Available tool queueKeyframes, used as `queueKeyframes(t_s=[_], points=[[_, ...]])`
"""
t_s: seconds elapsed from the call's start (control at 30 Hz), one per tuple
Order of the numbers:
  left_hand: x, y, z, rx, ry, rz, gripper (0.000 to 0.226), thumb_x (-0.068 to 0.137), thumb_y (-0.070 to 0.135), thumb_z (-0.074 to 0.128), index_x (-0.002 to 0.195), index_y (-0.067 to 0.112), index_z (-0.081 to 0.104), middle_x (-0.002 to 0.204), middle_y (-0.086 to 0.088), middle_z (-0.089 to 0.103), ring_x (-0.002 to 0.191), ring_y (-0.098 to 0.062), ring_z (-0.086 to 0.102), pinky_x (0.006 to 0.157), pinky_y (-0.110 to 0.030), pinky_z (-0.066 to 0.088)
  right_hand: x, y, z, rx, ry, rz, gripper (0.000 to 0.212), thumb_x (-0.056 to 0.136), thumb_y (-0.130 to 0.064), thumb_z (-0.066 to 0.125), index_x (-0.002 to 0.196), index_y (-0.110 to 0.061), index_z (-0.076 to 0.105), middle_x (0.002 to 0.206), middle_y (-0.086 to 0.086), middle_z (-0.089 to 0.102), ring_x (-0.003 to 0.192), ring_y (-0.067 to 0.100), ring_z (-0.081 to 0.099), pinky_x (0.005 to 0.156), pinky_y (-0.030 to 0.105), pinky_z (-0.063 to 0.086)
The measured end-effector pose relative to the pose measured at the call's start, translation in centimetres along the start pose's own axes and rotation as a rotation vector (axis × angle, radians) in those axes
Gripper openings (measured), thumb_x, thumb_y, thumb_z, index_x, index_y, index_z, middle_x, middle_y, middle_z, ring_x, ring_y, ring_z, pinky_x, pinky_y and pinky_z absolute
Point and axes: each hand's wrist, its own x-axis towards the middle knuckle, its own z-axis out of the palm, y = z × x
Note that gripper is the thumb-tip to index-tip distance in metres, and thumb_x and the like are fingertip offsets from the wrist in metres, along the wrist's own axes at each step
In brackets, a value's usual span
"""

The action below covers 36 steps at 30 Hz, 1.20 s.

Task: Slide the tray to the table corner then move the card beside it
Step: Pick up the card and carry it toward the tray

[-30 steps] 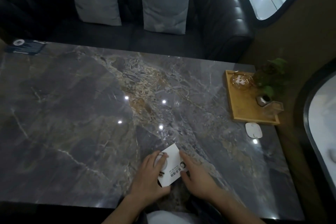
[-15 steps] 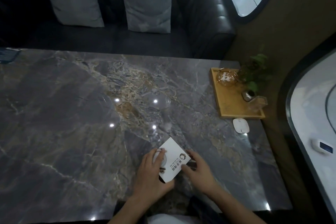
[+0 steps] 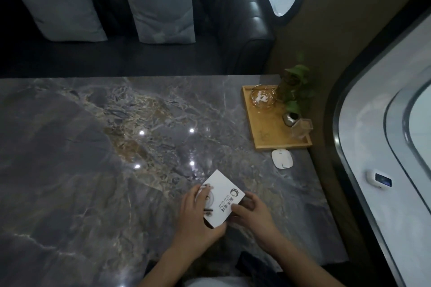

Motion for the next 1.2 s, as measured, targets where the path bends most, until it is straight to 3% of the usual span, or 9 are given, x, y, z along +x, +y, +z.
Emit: queueKeyframes(t_s=[0.17,0.37,0.43,0.53,0.7,0.83,1.03,1.1,1.2], points=[[0.8,2.1,0.7,-0.005,-0.059,0.060,0.083,0.064,0.052,0.074,0.139,0.031,0.045,0.138,0.018,0.033,0.127,-0.004,0.036,0.097,-0.012,0.033,1.3,-1.1,-2.8,0.028,0.042,-0.004,0.042,0.083,-0.001,0.072,0.119,-0.006,0.053,0.109,0.018,0.069,0.092,0.030,0.071,0.069,0.037,0.059],[2.2,3.9,1.8,-0.033,-0.106,0.100,0.087,0.061,0.052,0.079,0.138,0.037,0.042,0.139,0.028,0.028,0.132,0.004,0.029,0.100,-0.006,0.028,2.7,-2.0,-6.0,-0.030,0.017,-0.007,0.038,0.083,-0.007,0.074,0.117,-0.005,0.059,0.106,0.016,0.072,0.094,0.030,0.071,0.085,0.049,0.057],[2.7,4.5,2.0,-0.056,-0.135,0.048,0.095,0.058,0.057,0.081,0.141,0.037,0.039,0.143,0.025,0.030,0.132,0.005,0.030,0.102,-0.010,0.028,2.8,-2.4,-6.8,-0.037,0.020,-0.004,0.032,0.082,-0.010,0.075,0.112,-0.005,0.063,0.103,0.015,0.074,0.093,0.029,0.071,0.087,0.050,0.056],[3.4,5.7,3.0,-0.187,-0.129,-0.067,0.090,0.062,0.057,0.082,0.139,0.036,0.041,0.139,0.025,0.039,0.126,0.004,0.043,0.098,-0.021,0.044,2.9,-3.0,-8.6,-0.025,0.021,0.000,0.023,0.083,-0.012,0.073,0.104,-0.006,0.065,0.099,0.015,0.075,0.092,0.031,0.071,0.085,0.048,0.056],[5.5,6.8,5.0,-0.478,-0.163,-0.390,0.045,0.091,0.033,0.068,0.133,0.026,0.055,0.133,0.001,0.061,0.111,-0.007,0.061,0.096,-0.034,0.054,3.2,-4.4,-11.7,0.016,0.042,-0.012,0.023,0.086,-0.009,0.071,0.105,-0.001,0.064,0.096,0.018,0.075,0.091,0.033,0.071,0.083,0.048,0.057],[7.0,8.2,5.8,-0.636,-0.268,-0.533,0.026,0.094,0.019,0.066,0.119,0.024,0.064,0.120,-0.004,0.069,0.105,-0.017,0.069,0.095,-0.040,0.057,3.3,-5.4,-13.8,0.031,0.048,-0.011,0.018,0.088,-0.009,0.067,0.104,0.000,0.065,0.097,0.020,0.074,0.088,0.031,0.071,0.070,0.037,0.056],[7.8,9.6,6.9,-0.749,-0.393,-0.581,0.036,0.090,0.011,0.069,0.126,0.015,0.062,0.115,-0.006,0.073,0.097,-0.021,0.074,0.077,-0.037,0.062,3.6,-6.7,-15.6,0.039,0.067,-0.028,0.013,0.093,-0.010,0.060,0.102,-0.003,0.066,0.092,0.015,0.075,0.077,0.019,0.071,0.061,0.028,0.054],[8.0,9.9,7.1,-0.773,-0.430,-0.599,0.037,0.088,0.009,0.071,0.123,0.018,0.062,0.115,-0.007,0.072,0.093,-0.018,0.075,0.067,-0.032,0.061,3.7,-7.0,-15.9,0.040,0.071,-0.049,0.014,0.094,-0.010,0.059,0.105,-0.004,0.065,0.094,0.014,0.074,0.079,0.019,0.071,0.061,0.027,0.055],[8.2,10.4,7.7,-0.809,-0.478,-0.631,0.040,0.085,0.007,0.073,0.121,0.019,0.062,0.116,-0.007,0.071,0.094,-0.019,0.074,0.068,-0.034,0.061,3.9,-7.5,-16.6,0.030,0.069,-0.069,0.018,0.093,-0.007,0.061,0.110,-0.010,0.065,0.101,0.011,0.074,0.088,0.021,0.071,0.067,0.028,0.057]])
